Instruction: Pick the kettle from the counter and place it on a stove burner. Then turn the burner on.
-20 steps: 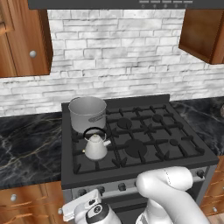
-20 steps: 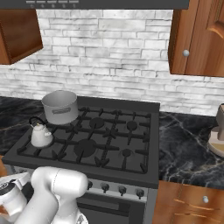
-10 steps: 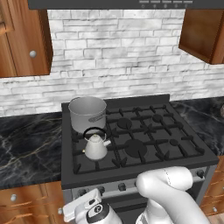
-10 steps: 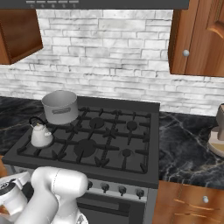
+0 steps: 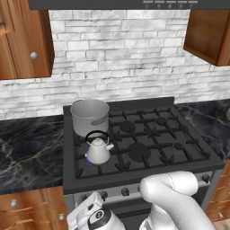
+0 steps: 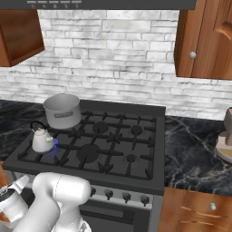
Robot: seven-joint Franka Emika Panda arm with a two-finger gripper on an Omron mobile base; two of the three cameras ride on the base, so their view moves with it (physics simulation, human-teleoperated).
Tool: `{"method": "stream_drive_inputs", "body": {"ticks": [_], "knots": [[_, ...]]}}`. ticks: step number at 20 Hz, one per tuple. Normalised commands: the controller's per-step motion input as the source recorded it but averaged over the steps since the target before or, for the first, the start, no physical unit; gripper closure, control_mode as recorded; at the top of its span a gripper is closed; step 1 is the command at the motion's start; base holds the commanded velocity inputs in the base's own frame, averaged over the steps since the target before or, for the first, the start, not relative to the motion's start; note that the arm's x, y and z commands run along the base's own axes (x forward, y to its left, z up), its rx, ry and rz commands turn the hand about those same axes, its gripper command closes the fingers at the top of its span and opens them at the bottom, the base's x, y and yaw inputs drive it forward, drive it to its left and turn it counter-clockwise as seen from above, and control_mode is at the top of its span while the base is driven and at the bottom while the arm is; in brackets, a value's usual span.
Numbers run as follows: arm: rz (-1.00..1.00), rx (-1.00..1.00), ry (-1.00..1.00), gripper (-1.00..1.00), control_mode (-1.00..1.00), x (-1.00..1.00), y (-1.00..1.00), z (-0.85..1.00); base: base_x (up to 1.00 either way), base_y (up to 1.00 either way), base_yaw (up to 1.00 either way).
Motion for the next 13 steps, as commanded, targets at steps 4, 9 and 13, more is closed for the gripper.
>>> {"method": "stream_drive_inputs", "body": {"ticks": [4, 9, 13], "knots": [[0.1, -0.28, 0.0, 1.0, -1.0, 0.0, 0.0, -0.17, 0.0, 0.0, 0.0], [0.08, -0.3, 0.0, 1.0, -1.0, 0.0, 0.0, -0.12, 0.0, 0.0, 0.0], [0.05, -0.31, 0.02, 1.0, -1.0, 0.0, 0.0, -0.03, 0.0, 0.0, 0.0]]}}
